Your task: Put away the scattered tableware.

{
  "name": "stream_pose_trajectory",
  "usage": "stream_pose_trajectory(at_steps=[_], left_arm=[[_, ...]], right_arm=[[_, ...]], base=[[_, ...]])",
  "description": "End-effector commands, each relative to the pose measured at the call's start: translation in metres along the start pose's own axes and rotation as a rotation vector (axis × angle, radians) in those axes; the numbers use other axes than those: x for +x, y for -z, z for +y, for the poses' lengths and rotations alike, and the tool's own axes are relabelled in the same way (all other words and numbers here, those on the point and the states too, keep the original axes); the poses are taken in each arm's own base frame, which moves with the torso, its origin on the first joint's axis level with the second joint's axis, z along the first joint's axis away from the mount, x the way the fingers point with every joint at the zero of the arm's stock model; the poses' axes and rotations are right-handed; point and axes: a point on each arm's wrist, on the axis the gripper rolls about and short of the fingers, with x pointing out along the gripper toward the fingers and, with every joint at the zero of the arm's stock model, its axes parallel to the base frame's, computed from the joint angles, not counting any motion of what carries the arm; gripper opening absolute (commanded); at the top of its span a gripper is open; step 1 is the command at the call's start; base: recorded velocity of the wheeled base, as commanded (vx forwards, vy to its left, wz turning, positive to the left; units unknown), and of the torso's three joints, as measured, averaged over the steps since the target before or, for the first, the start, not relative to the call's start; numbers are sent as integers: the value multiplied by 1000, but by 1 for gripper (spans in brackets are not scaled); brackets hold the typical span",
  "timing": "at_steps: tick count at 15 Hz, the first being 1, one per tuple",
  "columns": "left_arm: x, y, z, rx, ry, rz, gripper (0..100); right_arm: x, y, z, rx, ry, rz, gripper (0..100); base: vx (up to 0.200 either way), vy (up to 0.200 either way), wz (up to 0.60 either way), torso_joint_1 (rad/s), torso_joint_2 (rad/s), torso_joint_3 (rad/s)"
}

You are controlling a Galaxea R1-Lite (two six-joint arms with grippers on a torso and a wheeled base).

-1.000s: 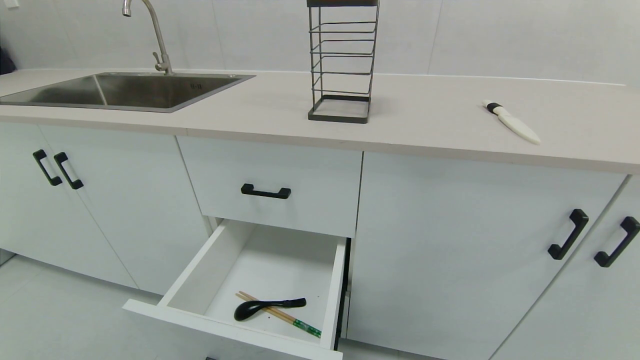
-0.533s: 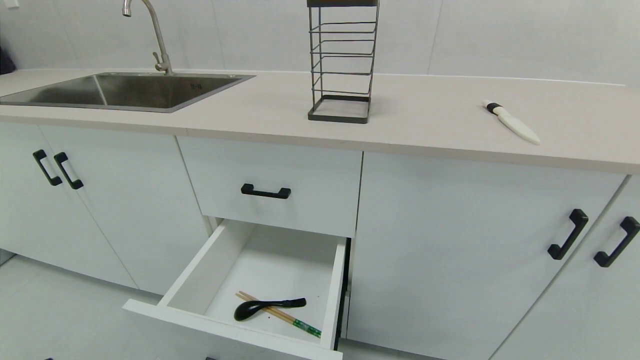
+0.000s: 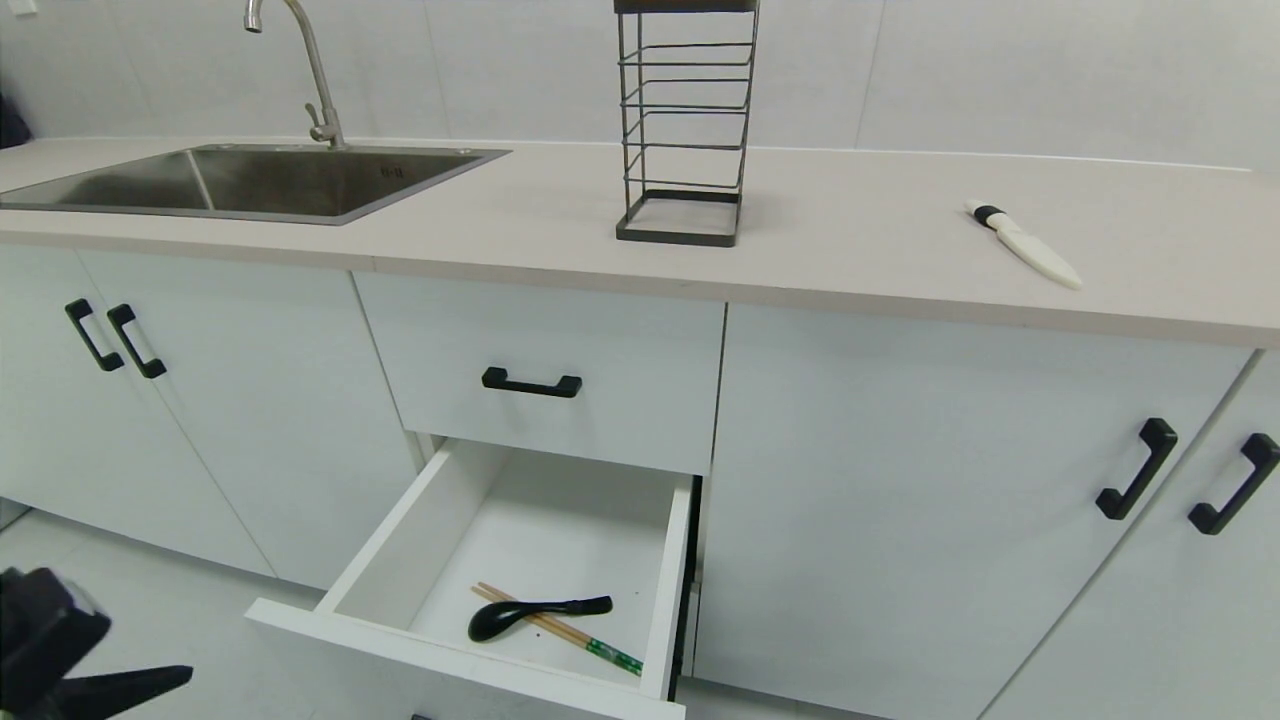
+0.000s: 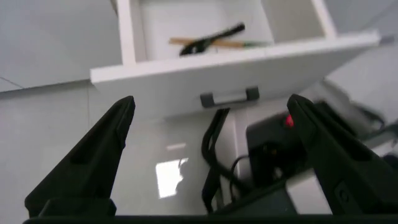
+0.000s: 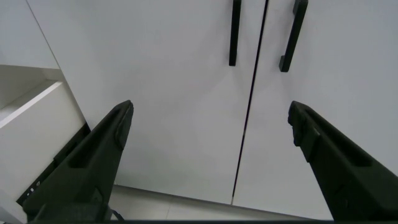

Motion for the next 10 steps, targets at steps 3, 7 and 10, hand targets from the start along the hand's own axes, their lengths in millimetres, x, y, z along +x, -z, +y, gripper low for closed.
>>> stream_pose_trajectory(at_steps=[3, 7, 10], left_arm=[[16, 12, -5, -23, 70, 185, 100], [32, 9, -2, -54, 85, 285, 100], [48, 7, 1, -60, 94, 357, 100]], right_arm=[[0, 0, 0, 0, 0, 2, 100], [0, 0, 0, 0, 0, 2, 100], [0, 0, 0, 0, 0, 2, 100]], base=[[0, 0, 0, 0, 0, 0], [0, 0, 0, 0, 0, 0], [0, 0, 0, 0, 0, 0]])
